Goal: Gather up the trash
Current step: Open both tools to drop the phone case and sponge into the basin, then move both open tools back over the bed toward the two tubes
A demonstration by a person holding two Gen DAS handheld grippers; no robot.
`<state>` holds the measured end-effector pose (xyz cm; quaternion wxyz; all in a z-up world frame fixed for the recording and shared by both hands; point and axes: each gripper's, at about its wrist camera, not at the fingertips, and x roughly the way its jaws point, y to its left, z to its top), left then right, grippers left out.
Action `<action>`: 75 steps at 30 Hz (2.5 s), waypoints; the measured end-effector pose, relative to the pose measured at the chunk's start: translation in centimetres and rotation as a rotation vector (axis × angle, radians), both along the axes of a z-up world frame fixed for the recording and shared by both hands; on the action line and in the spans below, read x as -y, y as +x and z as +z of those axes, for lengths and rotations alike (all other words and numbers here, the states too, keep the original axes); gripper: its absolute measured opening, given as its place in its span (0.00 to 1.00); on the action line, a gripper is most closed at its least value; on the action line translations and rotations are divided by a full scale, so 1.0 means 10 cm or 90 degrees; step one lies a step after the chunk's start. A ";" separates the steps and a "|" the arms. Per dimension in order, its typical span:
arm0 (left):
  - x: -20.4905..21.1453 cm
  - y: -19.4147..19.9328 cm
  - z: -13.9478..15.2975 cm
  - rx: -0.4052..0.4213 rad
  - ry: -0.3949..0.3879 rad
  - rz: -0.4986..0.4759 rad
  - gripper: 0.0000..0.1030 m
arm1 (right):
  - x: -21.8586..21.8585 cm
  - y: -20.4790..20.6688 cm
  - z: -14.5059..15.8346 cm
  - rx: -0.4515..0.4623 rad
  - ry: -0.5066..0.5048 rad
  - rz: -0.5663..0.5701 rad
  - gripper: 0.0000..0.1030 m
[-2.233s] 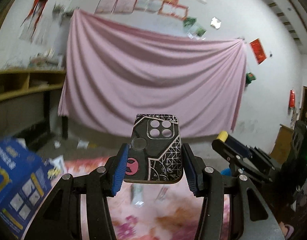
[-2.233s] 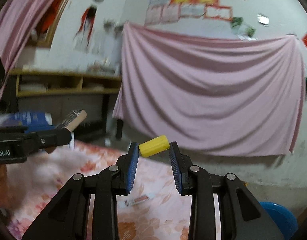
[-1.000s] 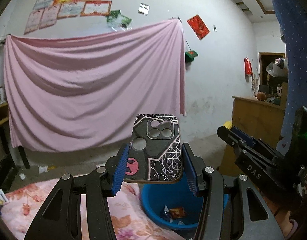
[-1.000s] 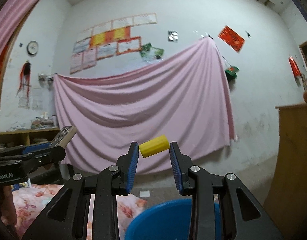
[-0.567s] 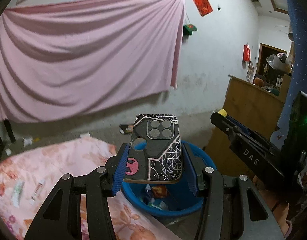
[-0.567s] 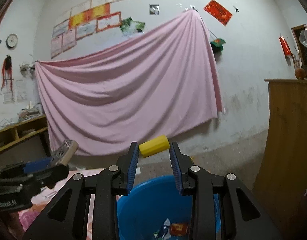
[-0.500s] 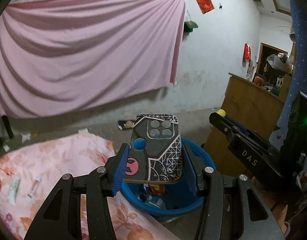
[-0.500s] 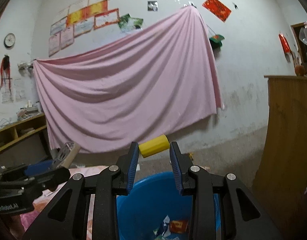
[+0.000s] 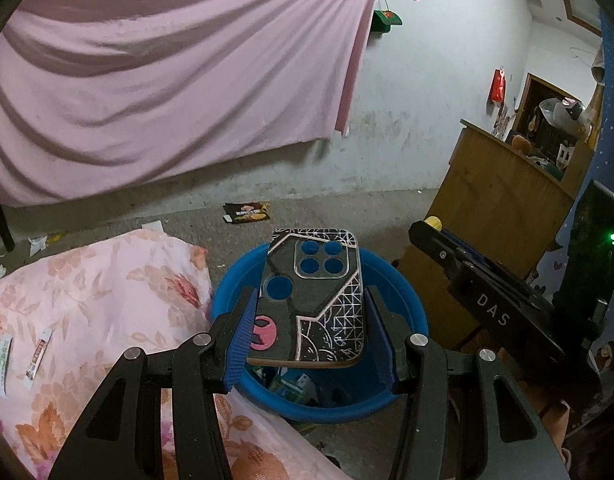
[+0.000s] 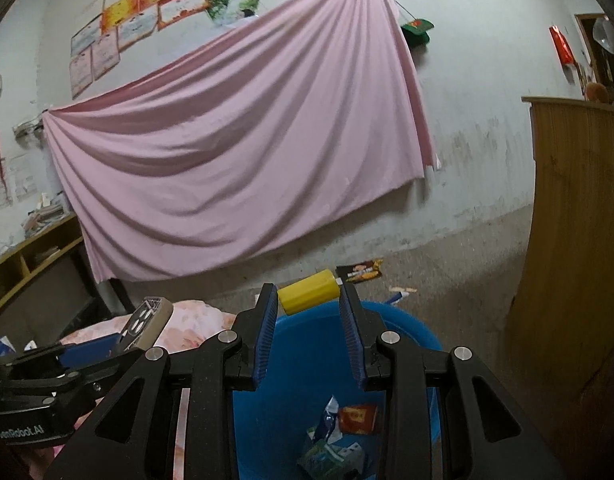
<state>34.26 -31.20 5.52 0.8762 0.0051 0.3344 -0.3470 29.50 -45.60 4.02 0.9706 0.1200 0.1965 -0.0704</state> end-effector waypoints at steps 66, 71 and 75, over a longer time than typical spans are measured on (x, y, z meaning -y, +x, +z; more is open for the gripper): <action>-2.78 -0.51 0.30 0.246 -0.101 0.453 0.98 | -1.50 0.17 0.40 0.220 -0.081 0.176 1.00; -3.00 -0.54 0.24 0.255 -0.084 0.475 0.98 | -1.80 0.19 0.40 0.244 -0.096 0.205 1.00; -3.06 -0.54 0.18 0.260 -0.064 0.481 0.98 | -2.02 0.24 0.38 0.248 -0.111 0.228 1.00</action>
